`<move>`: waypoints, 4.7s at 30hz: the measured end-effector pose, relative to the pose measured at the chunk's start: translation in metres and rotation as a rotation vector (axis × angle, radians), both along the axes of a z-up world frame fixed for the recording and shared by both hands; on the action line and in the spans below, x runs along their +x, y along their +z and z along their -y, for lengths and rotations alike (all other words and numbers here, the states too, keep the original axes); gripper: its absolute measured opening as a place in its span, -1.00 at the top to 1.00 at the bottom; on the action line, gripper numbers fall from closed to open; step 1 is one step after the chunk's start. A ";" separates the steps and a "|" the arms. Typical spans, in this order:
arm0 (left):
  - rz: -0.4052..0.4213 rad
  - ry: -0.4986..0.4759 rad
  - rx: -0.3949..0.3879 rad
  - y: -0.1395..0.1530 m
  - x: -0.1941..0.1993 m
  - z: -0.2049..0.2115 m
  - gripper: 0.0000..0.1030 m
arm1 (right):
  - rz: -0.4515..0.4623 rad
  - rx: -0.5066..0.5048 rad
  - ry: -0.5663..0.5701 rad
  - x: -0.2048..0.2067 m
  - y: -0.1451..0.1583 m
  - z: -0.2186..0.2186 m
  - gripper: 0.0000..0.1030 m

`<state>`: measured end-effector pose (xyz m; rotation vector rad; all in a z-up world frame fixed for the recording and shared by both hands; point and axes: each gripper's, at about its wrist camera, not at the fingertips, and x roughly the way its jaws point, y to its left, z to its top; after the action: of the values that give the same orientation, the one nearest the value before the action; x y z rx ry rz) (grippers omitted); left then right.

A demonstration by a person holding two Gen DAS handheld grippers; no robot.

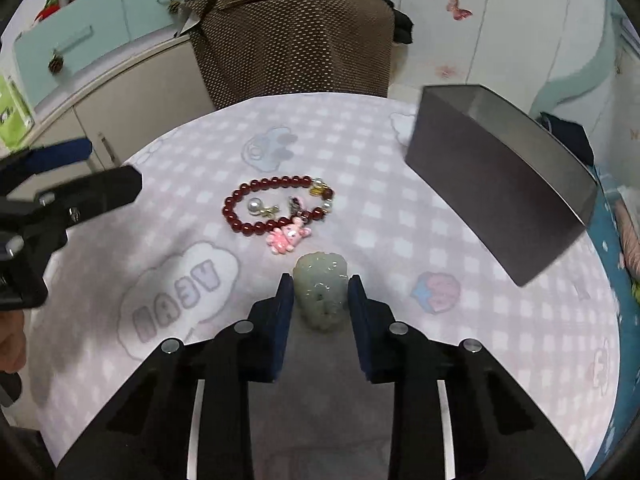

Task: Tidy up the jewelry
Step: 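Move both grippers toward the red bead bracelet and jade pendant, then grasp the red bead bracelet with the left gripper while the right gripper grasps the jade pendant, then carry bracelet and pendant over the grey box and open both grippers, then move both grippers toward the pearl earring and pink charm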

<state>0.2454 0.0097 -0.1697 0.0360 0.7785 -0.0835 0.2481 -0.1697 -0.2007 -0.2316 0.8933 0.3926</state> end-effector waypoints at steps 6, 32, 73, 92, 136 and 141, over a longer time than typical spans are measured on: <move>-0.007 -0.066 0.014 -0.007 0.009 0.020 -0.88 | -0.014 0.066 -0.070 -0.004 0.007 0.030 0.50; -0.075 -0.053 0.054 -0.040 0.065 0.015 -0.56 | -0.006 0.113 -0.122 -0.014 0.020 0.062 0.50; -0.075 -0.294 -0.133 -0.012 0.037 0.016 0.86 | 0.010 0.041 -0.094 -0.026 0.023 0.056 0.51; 0.168 -0.395 -0.173 0.088 0.003 0.019 0.86 | 0.114 0.129 -0.087 -0.028 0.086 0.063 0.51; 0.115 -0.359 -0.142 0.115 0.125 0.134 -0.82 | 0.141 0.240 -0.289 0.067 0.128 0.133 -0.85; 0.176 -0.302 -0.111 0.129 0.101 0.112 -0.90 | 0.179 0.246 -0.323 0.053 0.138 0.133 -0.85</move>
<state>0.3464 -0.1024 -0.0408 0.0545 0.5873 -0.4051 0.3012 -0.3031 -0.0625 0.1030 0.6838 0.1750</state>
